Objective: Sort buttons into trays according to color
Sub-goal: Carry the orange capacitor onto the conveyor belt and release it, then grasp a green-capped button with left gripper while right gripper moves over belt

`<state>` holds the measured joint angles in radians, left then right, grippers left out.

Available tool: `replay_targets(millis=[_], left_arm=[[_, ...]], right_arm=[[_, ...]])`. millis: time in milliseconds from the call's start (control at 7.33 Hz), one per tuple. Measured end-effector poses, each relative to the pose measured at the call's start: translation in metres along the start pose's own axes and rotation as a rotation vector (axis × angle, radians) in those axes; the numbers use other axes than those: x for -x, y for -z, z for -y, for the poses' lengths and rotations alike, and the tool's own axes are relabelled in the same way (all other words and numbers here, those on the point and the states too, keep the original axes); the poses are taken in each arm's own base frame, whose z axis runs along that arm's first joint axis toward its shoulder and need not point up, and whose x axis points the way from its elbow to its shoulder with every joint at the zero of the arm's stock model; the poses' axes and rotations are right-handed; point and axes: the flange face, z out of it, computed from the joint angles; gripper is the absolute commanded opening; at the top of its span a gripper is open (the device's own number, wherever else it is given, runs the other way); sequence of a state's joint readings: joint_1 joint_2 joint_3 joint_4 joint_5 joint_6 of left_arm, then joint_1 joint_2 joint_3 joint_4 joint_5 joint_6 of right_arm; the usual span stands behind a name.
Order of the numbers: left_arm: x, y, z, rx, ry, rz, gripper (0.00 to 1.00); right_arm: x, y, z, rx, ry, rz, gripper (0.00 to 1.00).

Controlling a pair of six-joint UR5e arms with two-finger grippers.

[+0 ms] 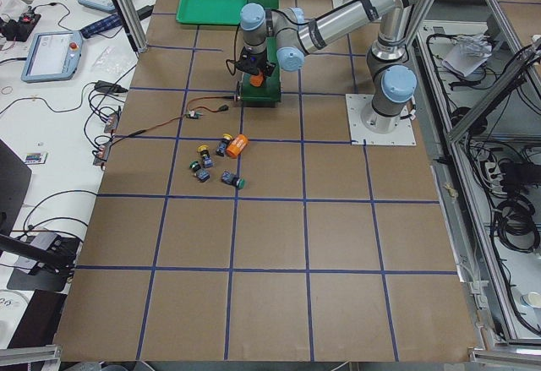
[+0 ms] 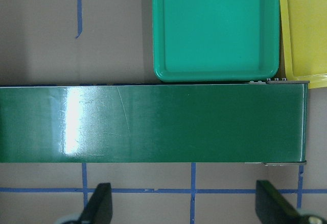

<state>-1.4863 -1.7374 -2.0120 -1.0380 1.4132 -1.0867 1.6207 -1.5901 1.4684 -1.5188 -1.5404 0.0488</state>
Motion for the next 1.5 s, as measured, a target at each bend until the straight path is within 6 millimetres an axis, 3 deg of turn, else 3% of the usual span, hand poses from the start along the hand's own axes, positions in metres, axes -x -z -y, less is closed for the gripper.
replay_targets(millis=[409,546,682,955,1228,1501], left_arm=[[0.004,0.022,-0.003,0.011,-0.008,-0.035,1.00],[0.006,0.030,0.002,0.006,-0.029,-0.050,1.00],[0.010,0.041,0.023,-0.002,-0.077,-0.067,1.00],[0.035,0.057,0.123,-0.013,-0.209,-0.094,1.00],[0.049,0.077,0.222,-0.065,-0.408,-0.118,1.00],[0.069,0.083,0.297,-0.101,-0.632,-0.099,1.00]], right_arm=[[-0.005,0.001,0.000,0.000,-0.005,-0.008,1.00],[-0.006,0.001,-0.001,0.000,0.000,-0.007,1.00],[-0.008,0.000,0.000,0.001,0.015,-0.005,1.00],[-0.023,-0.001,0.001,0.005,0.092,-0.014,1.00],[-0.065,-0.004,-0.008,0.026,0.149,-0.011,1.00],[-0.101,-0.015,-0.020,0.050,0.147,-0.001,1.00]])
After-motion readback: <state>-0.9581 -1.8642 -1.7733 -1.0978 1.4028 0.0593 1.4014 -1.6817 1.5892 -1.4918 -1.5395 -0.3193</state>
